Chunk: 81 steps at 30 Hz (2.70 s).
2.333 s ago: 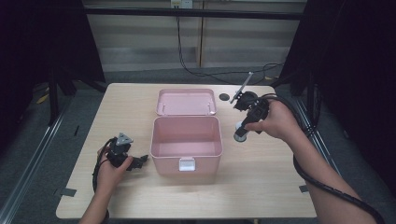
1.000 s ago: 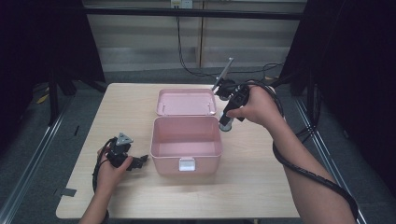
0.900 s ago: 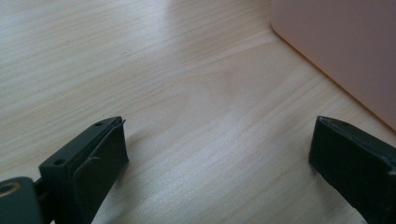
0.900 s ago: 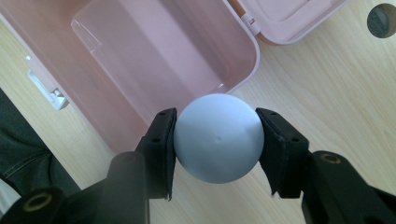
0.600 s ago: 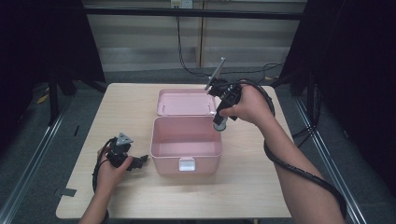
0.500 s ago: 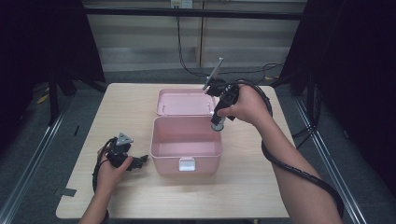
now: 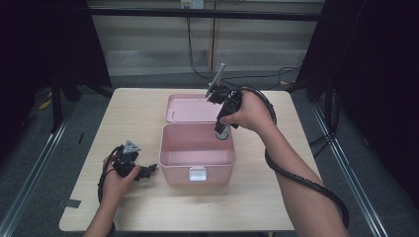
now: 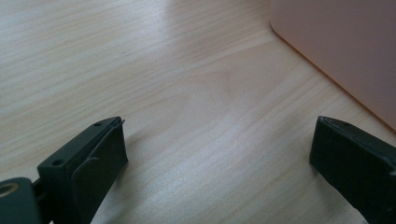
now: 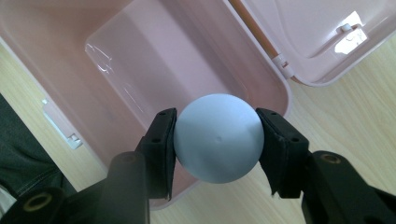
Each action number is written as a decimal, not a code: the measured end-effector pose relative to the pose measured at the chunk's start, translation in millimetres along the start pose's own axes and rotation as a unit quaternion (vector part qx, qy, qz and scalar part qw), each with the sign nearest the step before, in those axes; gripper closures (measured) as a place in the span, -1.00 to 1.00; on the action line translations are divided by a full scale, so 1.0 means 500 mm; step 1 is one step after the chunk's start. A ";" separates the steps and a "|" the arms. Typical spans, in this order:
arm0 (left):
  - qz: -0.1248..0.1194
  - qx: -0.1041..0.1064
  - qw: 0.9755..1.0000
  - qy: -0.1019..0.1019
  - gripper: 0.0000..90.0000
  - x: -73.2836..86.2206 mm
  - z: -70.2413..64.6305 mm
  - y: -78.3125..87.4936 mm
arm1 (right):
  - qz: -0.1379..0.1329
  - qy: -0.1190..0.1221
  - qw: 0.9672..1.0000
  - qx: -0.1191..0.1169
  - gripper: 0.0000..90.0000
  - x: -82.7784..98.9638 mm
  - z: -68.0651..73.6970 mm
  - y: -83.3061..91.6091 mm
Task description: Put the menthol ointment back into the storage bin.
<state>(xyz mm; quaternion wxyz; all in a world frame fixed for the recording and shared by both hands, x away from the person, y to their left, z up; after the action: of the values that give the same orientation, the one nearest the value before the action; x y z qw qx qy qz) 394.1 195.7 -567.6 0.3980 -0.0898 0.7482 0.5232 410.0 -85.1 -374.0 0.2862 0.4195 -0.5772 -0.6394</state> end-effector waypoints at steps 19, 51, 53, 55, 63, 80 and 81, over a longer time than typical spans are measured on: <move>0.001 0.000 1.000 -0.001 -0.93 0.000 0.000 0.000 | 0.012 -0.003 1.000 0.000 0.14 -0.025 0.004 -0.045; 0.001 0.000 1.000 -0.001 -0.95 0.000 -0.001 -0.001 | 0.020 -0.052 0.998 -0.002 0.14 -0.048 0.010 -0.116; 0.001 0.000 1.000 -0.001 -0.95 0.000 -0.001 -0.001 | 0.022 -0.053 0.998 0.000 0.14 -0.049 0.010 -0.120; 0.001 0.003 1.000 -0.001 -0.95 0.000 -0.002 -0.001 | 0.024 -0.057 0.998 0.000 0.14 -0.051 0.011 -0.123; 0.002 0.004 1.000 -0.001 -0.96 0.000 -0.002 -0.001 | 0.021 -0.066 0.998 0.002 0.14 -0.059 0.013 -0.137; 0.002 0.003 1.000 -0.002 -0.96 0.000 -0.002 -0.001 | 0.003 -0.111 0.994 -0.002 0.14 -0.055 -0.001 -0.161; 0.002 0.003 1.000 -0.002 -0.96 0.000 -0.002 -0.001 | 0.005 -0.111 0.994 -0.004 0.14 -0.054 -0.001 -0.162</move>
<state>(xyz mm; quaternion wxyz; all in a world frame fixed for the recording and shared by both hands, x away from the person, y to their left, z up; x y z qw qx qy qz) 394.0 194.6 -567.9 0.3986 -0.0865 0.7492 0.5218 433.2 -48.8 -447.8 0.2251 0.3421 -0.6052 -0.6827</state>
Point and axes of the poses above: each handheld gripper's, and its own axes: y roughly backward along the jaws, x roughly out of its underside, z roughly to its left, the point moved 8 cm from there along -y, roughly forward along the jaws, and after that the axes turned 10 degrees about y, right-handed, at the moved point
